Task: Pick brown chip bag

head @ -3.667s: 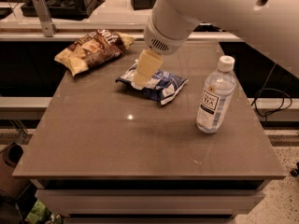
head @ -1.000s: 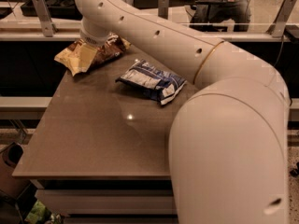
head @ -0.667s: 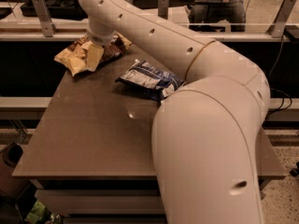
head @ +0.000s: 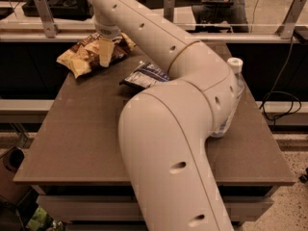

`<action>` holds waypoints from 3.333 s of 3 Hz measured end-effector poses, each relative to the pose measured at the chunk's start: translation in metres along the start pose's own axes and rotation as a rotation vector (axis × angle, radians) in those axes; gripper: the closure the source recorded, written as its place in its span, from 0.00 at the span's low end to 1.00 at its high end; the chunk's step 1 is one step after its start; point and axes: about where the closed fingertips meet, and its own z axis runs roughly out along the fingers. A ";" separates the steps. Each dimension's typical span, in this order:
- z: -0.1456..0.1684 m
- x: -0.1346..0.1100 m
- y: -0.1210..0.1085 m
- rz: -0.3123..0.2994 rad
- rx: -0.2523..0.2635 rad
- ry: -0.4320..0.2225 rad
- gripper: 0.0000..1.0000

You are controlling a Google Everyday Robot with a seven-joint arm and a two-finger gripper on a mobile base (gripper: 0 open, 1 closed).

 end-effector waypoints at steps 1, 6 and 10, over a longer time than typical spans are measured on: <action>0.008 -0.013 0.001 -0.033 -0.027 -0.016 0.00; 0.034 -0.045 0.045 -0.078 -0.255 -0.150 0.87; 0.032 -0.045 0.044 -0.078 -0.255 -0.150 1.00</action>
Offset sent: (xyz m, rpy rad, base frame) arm -0.0007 0.0564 -0.0140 0.1105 0.1391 0.1735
